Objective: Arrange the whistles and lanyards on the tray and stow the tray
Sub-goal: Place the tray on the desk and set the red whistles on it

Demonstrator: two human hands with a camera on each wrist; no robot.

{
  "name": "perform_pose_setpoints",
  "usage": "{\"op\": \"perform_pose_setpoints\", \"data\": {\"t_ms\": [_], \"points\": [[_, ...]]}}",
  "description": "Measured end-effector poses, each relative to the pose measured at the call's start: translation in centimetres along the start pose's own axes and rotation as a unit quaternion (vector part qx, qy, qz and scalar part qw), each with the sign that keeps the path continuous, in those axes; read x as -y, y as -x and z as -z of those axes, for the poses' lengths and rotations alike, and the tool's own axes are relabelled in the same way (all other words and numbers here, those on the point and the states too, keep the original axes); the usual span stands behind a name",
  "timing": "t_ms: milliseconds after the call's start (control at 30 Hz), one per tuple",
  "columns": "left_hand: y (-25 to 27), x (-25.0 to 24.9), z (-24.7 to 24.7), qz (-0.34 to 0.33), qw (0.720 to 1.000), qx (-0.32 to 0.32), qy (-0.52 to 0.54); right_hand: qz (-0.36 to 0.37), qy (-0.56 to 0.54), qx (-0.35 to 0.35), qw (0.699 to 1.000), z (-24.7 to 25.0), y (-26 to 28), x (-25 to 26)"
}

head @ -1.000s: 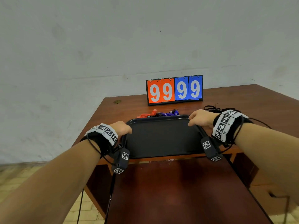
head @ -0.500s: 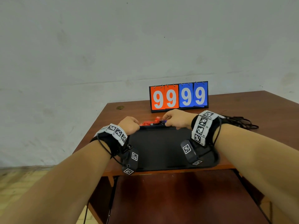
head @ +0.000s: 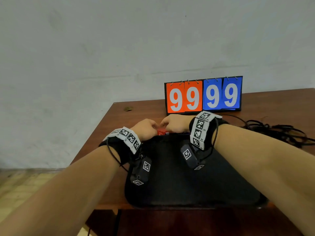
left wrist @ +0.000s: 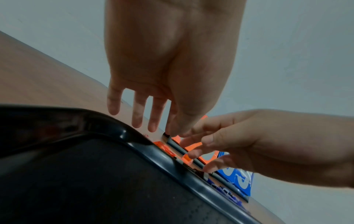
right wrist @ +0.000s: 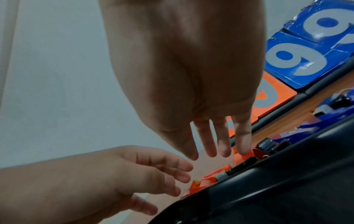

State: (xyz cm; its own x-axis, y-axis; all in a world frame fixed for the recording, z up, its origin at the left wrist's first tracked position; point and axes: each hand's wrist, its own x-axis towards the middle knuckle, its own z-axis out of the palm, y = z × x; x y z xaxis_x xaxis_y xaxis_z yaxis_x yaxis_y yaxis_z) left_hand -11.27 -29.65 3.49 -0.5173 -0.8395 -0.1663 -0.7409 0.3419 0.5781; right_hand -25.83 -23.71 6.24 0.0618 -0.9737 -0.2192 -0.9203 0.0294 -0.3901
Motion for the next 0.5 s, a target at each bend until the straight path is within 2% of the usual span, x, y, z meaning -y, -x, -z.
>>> {"op": "perform_pose_setpoints", "data": {"t_ms": [200,500], "points": [[-1.7,0.5,-0.5,-0.002,0.999,0.002,-0.038,-0.009,0.026,0.039,0.999,-0.3,-1.7,-0.8],[-2.0,1.2,-0.8,-0.021,0.999,-0.017,-0.045,-0.008,0.04,0.041,0.998,-0.8,-2.9,-1.1]]}}
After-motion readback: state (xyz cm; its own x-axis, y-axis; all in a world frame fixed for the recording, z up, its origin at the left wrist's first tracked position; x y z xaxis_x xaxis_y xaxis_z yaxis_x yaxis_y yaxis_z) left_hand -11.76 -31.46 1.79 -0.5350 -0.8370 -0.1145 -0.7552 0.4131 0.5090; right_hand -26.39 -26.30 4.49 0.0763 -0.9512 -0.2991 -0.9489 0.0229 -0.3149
